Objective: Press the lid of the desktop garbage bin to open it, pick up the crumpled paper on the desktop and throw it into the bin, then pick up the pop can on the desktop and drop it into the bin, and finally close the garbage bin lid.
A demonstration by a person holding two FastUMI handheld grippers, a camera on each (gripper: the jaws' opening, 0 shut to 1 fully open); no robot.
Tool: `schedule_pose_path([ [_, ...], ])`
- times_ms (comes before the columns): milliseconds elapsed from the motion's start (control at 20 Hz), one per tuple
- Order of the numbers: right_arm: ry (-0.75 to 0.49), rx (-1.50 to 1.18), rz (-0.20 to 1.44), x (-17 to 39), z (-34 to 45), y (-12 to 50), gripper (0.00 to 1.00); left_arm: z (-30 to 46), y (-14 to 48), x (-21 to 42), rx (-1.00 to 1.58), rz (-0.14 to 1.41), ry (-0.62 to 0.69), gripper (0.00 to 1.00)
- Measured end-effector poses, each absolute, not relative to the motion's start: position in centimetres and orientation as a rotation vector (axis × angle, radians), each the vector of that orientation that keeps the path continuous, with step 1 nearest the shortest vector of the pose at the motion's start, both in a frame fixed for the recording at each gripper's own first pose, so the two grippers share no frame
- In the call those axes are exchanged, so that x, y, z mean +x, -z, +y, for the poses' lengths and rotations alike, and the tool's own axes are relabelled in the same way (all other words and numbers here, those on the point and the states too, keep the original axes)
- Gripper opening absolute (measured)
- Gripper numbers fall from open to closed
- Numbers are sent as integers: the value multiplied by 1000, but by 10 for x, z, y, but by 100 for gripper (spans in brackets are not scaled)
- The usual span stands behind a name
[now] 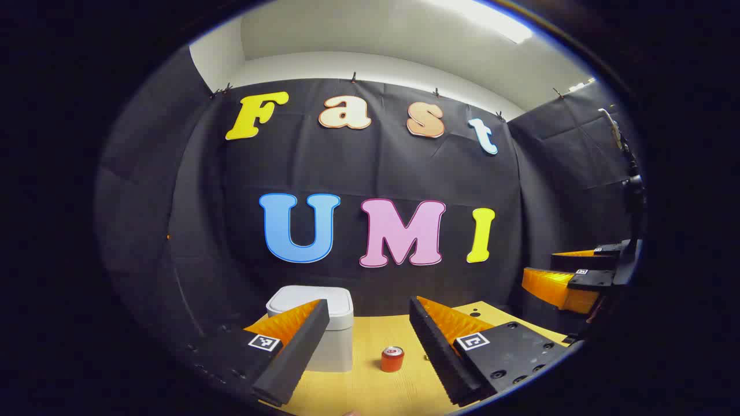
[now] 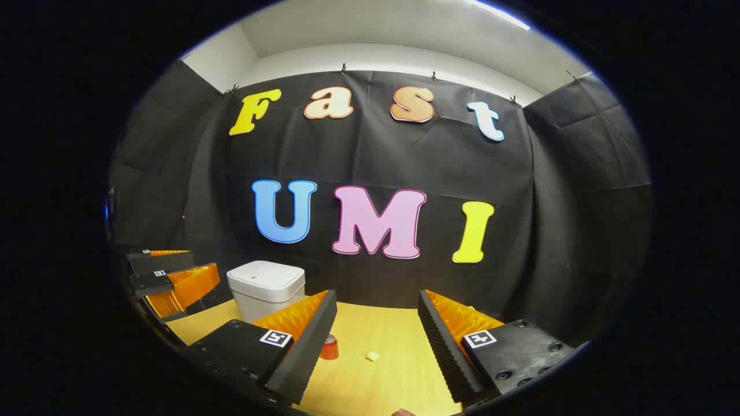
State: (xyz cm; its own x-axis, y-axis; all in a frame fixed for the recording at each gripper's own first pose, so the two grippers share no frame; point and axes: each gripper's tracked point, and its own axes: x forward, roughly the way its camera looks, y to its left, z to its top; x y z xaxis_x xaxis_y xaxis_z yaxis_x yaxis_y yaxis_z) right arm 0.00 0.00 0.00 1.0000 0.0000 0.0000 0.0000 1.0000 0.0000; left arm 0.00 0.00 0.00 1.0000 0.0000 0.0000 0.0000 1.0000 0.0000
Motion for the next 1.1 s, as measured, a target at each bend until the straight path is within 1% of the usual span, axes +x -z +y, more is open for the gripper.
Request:
schedule_pose_path([
  [450,41,8,-5,3,-19,-1,92,-4,-1,18,19,-4,19,95],
  [800,29,15,-8,4,-17,-1,92,-1,-3,15,23,-4,7,94],
  [950,21,10,-12,6,-12,-2,92,3,-4,10,30,-15,0,92],
  [1050,18,15,-8,6,-9,-1,92,7,-2,11,28,-8,-2,84],
  [1100,15,18,-8,8,-7,-3,93,11,-1,12,24,-4,-6,84],
])
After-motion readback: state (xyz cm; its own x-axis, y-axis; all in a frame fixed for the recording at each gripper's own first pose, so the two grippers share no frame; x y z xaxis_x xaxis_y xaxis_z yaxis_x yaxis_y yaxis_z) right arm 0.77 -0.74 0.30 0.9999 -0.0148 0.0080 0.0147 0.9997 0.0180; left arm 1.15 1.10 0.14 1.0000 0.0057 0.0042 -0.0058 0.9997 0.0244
